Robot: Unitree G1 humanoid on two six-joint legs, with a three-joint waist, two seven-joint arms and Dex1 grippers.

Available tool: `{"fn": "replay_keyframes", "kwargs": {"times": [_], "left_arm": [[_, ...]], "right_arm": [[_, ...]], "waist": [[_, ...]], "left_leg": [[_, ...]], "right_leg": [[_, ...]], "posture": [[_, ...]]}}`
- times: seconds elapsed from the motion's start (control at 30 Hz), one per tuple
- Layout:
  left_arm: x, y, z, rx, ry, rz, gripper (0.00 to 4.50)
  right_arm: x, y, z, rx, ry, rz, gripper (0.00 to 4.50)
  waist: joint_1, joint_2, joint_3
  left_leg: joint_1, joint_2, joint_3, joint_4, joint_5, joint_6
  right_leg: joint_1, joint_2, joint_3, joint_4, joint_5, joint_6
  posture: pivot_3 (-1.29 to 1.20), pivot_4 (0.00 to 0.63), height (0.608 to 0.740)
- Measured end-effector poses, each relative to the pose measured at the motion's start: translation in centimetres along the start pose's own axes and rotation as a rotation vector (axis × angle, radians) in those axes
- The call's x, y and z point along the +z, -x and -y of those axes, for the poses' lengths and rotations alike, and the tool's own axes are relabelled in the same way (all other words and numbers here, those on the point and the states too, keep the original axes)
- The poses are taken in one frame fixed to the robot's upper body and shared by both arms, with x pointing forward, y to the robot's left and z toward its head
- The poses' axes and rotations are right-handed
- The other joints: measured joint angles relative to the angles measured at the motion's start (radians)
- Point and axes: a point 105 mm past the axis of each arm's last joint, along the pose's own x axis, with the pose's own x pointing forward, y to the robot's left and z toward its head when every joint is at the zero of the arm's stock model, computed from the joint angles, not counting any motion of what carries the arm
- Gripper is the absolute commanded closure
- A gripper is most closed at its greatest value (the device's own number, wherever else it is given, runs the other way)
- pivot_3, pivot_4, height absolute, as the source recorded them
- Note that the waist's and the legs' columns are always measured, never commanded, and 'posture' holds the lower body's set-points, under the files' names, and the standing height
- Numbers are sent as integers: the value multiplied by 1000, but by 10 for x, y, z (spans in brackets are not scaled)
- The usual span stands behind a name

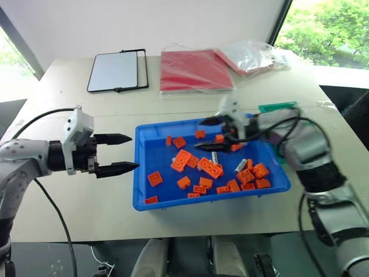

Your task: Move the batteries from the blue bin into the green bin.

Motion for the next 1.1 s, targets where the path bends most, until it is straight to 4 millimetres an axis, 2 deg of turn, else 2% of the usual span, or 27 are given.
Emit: {"fn": "replay_keyframes", "kwargs": {"times": [0.1, 0.17, 0.37, 0.53, 0.7, 0.8, 0.9, 1.0, 1.1], "left_arm": [[-1, 6, 3, 30, 9, 2, 0], [-1, 8, 5, 39, 10, -2, 0], [2, 9, 7, 45, 16, 1, 0], [6, 9, 6, 49, 8, 7, 0], [11, 10, -1, 67, 0, 23, 0], [13, 7, -2, 62, -10, 26, 0], [12, 5, -2, 54, -5, 21, 0], [11, 5, -3, 55, 1, 20, 0], [12, 6, -5, 60, -4, 24, 0]], "right_arm": [[-13, -16, -20, -28, -107, -17, 197], [-19, -22, -26, -71, -152, -39, 197], [-24, -30, -25, -191, -274, -57, 197], [-24, -30, -22, -241, -269, -58, 197], [-27, -31, -28, -231, -263, -65, 197], [-28, -28, -27, -220, -174, -76, 197], [-22, -14, -21, -163, -49, -60, 197], [5, 7, -10, -58, 165, -37, 197], [23, 9, -16, 140, 364, -28, 197]], "waist": [[0, 0, 0], [-2, 0, 0], [-4, 0, 0], [-5, -1, 0], [-7, -1, 0], [-8, 0, 0], [-7, 0, 0], [-10, -1, 0], [-17, -1, 0]], "left_leg": [[0, -2, 0, -2, 0, 0], [0, -3, 0, -2, 1, -2], [3, -2, 0, -1, 3, -3], [2, -2, 0, -1, 3, -3], [2, -2, 1, -1, 3, -3], [2, -2, 2, -1, 3, -3], [2, -2, 3, 0, 3, -3], [3, -1, 3, 0, 3, -3], [3, 2, 5, 0, 3, -3]], "right_leg": [[-2, -1, 2, 0, 0, 0], [-2, -1, 3, 2, 0, 0], [-4, 0, 4, 9, 0, -1], [-7, 0, 4, 14, 0, -1], [-7, 1, 4, 14, 0, -1], [-7, 1, 4, 14, 0, 0], [-7, 1, 4, 14, 0, 0], [-6, 2, 4, 13, 0, 0], [-6, 5, 4, 13, 0, 0]], "posture": [[0, 150, 731], [0, 150, 731], [0, 150, 731], [0, 150, 731], [0, 150, 731], [0, 150, 731], [0, 150, 731], [0, 150, 731], [0, 150, 731]]}}
